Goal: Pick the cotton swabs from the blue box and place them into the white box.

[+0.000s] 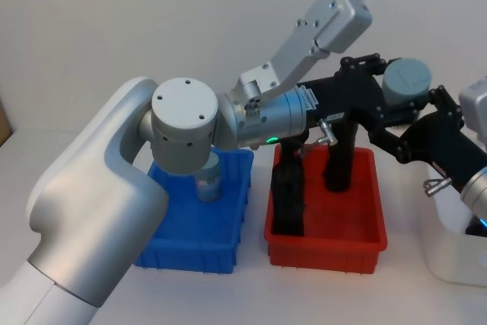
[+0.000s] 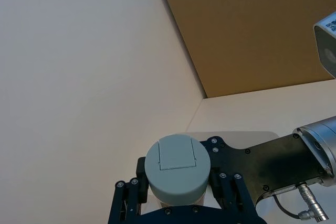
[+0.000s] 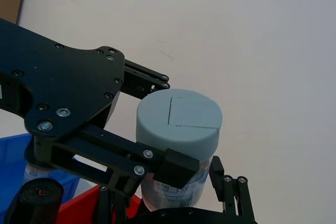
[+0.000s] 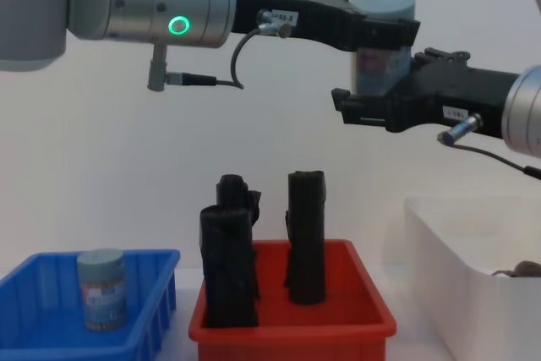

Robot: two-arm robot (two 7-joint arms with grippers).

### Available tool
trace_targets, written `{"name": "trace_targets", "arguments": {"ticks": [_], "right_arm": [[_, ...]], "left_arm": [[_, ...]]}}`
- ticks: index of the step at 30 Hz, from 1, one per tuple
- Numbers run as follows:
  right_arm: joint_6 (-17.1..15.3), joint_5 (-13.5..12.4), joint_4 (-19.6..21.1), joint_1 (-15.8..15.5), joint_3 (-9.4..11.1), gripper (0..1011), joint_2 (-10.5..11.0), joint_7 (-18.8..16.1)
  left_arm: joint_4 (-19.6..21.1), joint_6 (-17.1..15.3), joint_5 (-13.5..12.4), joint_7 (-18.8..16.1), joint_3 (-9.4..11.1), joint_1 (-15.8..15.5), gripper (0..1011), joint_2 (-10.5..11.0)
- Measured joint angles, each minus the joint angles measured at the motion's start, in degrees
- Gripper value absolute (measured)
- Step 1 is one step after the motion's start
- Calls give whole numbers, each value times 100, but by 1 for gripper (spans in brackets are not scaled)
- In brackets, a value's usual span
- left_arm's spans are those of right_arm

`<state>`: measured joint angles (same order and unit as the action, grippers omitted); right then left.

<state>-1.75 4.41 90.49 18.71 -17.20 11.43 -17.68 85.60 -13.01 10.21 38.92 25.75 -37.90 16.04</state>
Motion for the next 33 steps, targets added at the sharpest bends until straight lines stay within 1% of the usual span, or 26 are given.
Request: {"name": "trace_targets", "arguments": {"ticks": [3,6,7,9,23,25,26,33], "right_arm": [[0,4,-5,6,-2,815,-5,5],[0,6,-8,11,-4,763,-8,8],[0,7,-10,13,-4,707,-10,10],[-2,7,-12,15,-4,645,-12,15],[-3,14,-20,23,-9,642,-18,25],[-2,16,-21,24,-13,641,-21,21],[-2,15,-20,25,-12,642,-20,21],[-2,16,-21,27,-12,642,-22,21]], "left_arm": [[-10,4,10,4,6,-4,666,-7],[-21,7,18,7,10,-7,666,-11],[-23,8,20,8,12,-8,666,-12],[-28,9,24,9,14,-9,666,-15],[-45,16,38,11,21,-15,670,-24],[-45,16,43,21,26,-16,708,-26],[-46,16,43,21,26,-16,754,-26],[-49,16,46,21,27,-17,940,-28]]}}
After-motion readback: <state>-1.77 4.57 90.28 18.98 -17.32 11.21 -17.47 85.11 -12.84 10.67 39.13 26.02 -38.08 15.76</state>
